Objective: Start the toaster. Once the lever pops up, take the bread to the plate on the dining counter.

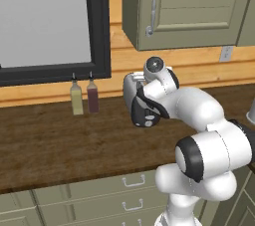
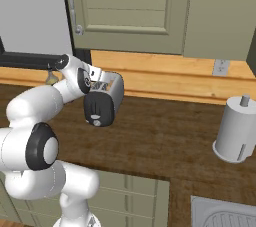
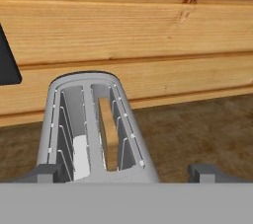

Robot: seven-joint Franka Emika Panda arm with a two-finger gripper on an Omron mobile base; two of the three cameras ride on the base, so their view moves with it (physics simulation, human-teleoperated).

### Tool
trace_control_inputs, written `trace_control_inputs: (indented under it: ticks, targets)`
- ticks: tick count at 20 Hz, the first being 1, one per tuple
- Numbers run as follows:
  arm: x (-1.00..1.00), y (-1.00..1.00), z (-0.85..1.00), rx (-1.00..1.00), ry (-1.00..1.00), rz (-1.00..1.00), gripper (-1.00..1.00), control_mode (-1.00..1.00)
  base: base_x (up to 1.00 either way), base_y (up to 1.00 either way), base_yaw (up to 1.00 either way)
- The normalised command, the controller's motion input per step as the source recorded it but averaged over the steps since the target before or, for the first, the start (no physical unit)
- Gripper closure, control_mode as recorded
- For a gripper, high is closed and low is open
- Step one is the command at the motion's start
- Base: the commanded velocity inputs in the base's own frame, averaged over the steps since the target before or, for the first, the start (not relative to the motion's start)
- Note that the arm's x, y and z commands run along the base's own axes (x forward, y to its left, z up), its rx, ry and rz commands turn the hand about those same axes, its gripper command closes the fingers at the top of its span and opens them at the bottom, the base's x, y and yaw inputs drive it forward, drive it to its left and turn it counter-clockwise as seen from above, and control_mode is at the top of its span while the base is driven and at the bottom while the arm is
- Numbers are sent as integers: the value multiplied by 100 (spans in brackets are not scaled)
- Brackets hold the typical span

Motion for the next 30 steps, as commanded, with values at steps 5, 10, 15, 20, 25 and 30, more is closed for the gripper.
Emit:
trace_control_inputs:
  ticks: [5, 10, 15, 20, 25, 30]
  targets:
    - [0, 0, 0, 0, 0, 0, -100, -100, 0, 0, 0]
    - [0, 0, 0, 0, 0, 0, -100, -100, 0, 0, 0]
    - [0, 0, 0, 0, 0, 0, -100, -100, 0, 0, 0]
    - [0, 0, 0, 0, 0, 0, -100, -100, 0, 0, 0]
    - [0, 0, 0, 0, 0, 0, -100, -100, 0, 0, 0]
    - [0, 0, 0, 0, 0, 0, -100, -100, 0, 0, 0]
